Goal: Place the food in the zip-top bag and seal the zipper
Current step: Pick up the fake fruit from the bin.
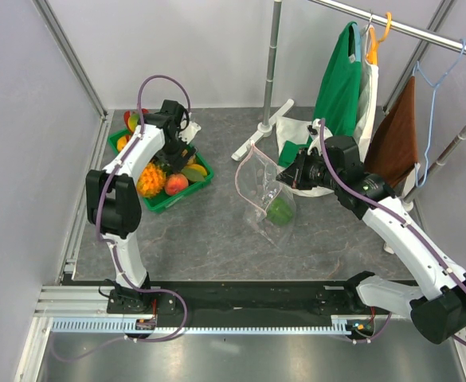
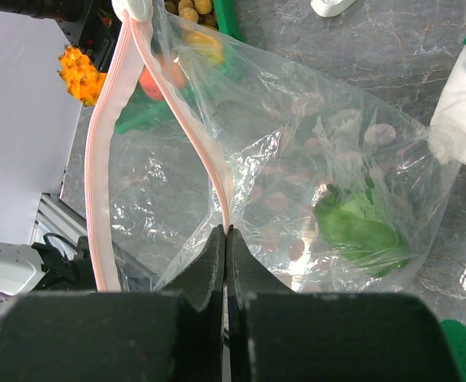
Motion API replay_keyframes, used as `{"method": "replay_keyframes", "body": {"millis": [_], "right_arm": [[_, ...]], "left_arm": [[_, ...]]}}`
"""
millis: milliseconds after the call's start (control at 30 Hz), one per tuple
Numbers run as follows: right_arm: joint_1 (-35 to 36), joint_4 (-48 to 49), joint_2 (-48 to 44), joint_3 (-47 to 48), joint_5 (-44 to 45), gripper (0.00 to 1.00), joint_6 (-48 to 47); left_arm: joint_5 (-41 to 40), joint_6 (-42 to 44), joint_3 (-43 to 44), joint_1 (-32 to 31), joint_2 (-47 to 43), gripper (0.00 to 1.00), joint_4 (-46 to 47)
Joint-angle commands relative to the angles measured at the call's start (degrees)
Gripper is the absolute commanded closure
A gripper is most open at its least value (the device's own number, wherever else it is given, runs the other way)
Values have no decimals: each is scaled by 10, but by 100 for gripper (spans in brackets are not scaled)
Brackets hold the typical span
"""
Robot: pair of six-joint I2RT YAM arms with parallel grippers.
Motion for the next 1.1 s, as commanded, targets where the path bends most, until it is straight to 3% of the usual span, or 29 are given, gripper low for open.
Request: {"method": "replay_keyframes", "body": {"millis": [0, 300, 433, 500, 567, 700, 900, 1067], "right_arm": [[0, 24, -2, 20, -2, 100, -6], [0, 24, 5, 23, -4, 100, -6], [0, 24, 5, 24, -1, 100, -6], [-1, 24, 4, 26, -2, 100, -5], [0, 24, 4, 25, -3, 100, -5], [0, 24, 1, 24, -2, 100, -6], [-1, 26, 3, 24, -2, 100, -3], [0, 31, 7, 26, -4, 100, 1]], "left_arm": [[-10, 7, 21, 0, 2, 12, 6], [-10, 11, 16, -8, -29, 38, 3], [-11, 15, 17, -17, -46, 61, -4], [-14, 14, 20, -17, -48, 68, -7], [-16, 14, 27, -18, -52, 70, -13], [-20, 15, 42, -18, -63, 85, -27], [-18, 11, 89, -27, -90, 95, -76], [26, -23, 192, -34, -105, 98, -128]]}}
